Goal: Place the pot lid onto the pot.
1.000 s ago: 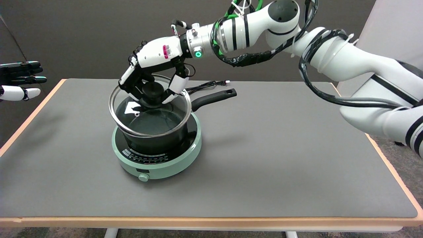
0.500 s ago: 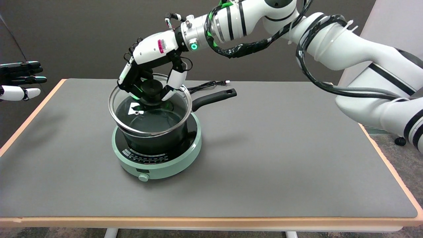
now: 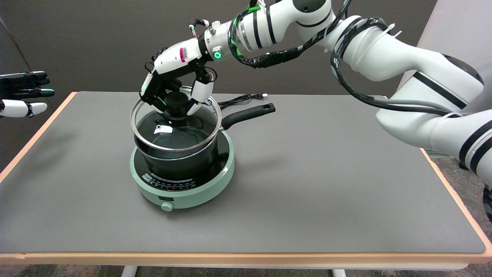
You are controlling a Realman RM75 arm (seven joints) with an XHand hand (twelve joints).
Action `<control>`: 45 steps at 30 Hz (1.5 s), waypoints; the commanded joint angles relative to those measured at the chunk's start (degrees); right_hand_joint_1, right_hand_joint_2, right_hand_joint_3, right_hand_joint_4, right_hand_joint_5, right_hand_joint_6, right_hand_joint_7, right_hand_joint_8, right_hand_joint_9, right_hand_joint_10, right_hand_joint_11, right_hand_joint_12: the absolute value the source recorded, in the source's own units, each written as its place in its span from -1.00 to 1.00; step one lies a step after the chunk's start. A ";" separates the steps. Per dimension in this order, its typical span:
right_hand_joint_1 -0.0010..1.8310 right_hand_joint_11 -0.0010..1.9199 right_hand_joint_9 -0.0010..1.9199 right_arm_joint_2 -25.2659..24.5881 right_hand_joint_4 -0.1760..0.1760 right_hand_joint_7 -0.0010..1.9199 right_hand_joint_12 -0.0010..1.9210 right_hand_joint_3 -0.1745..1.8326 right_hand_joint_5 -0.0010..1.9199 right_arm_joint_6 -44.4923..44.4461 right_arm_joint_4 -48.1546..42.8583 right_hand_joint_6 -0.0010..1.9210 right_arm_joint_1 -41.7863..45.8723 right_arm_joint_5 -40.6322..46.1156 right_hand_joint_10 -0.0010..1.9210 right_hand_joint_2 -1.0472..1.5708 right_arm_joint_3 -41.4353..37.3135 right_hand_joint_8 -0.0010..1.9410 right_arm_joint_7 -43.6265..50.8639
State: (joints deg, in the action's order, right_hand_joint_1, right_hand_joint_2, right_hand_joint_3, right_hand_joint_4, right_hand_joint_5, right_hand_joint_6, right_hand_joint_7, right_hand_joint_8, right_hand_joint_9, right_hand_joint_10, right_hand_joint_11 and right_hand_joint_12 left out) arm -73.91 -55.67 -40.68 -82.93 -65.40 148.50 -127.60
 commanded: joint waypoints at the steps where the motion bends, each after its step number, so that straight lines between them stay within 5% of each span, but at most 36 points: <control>1: 0.61 -0.40 -0.35 -3.97 1.00 -0.28 0.92 -0.29 -0.39 2.93 7.15 0.36 0.31 -3.04 0.88 0.56 -0.13 0.57 -0.69; 45: 0.61 -0.42 -0.36 -5.54 1.00 -0.29 0.93 -0.29 -0.41 1.12 7.82 0.38 1.88 -1.84 0.90 0.57 -0.21 0.59 -0.69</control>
State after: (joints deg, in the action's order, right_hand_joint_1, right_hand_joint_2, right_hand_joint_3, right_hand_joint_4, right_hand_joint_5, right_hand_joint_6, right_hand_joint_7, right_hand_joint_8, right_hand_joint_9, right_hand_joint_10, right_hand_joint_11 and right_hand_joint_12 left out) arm -79.08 -54.30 -32.85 -81.25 -67.24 148.28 -128.28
